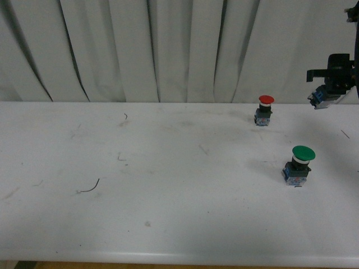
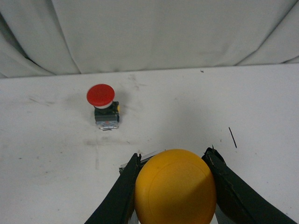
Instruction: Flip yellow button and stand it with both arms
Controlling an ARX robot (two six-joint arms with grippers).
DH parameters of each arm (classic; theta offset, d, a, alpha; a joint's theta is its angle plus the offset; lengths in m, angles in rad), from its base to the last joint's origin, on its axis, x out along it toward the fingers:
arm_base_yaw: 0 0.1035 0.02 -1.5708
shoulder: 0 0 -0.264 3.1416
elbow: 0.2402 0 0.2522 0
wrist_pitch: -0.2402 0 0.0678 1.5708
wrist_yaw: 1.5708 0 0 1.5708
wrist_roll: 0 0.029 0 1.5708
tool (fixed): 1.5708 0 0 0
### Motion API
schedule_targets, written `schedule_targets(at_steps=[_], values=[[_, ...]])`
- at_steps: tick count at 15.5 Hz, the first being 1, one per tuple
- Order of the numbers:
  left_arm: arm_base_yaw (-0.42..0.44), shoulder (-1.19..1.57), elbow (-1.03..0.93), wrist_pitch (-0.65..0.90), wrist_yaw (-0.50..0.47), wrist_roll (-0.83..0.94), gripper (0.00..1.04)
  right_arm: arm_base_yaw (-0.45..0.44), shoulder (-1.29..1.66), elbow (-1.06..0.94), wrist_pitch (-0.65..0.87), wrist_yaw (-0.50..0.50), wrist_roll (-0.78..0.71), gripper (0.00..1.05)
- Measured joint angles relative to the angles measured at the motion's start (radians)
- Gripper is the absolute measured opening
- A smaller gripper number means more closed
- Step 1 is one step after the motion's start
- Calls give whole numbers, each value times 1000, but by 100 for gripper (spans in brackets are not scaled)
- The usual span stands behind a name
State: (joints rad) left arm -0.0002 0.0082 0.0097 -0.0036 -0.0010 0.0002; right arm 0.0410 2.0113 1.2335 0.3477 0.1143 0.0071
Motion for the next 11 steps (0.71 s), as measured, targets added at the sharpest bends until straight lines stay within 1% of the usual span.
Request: schedule_targets(at_steps=[1, 4, 5, 8, 11], values=[[0, 0, 0, 0, 0, 0, 98, 6, 32, 43, -58, 13, 4, 36], [0, 0, 0, 0, 0, 0, 98, 33, 111, 158, -172, 60, 23, 36], [0, 0, 0, 0, 0, 0, 98, 48, 154, 223, -230, 73, 33, 36], [0, 0, 0, 0, 0, 0, 98, 79, 241, 351, -332, 118, 52, 36], [0, 0, 0, 0, 0, 0, 98, 104, 306, 441, -401, 136, 71, 36]])
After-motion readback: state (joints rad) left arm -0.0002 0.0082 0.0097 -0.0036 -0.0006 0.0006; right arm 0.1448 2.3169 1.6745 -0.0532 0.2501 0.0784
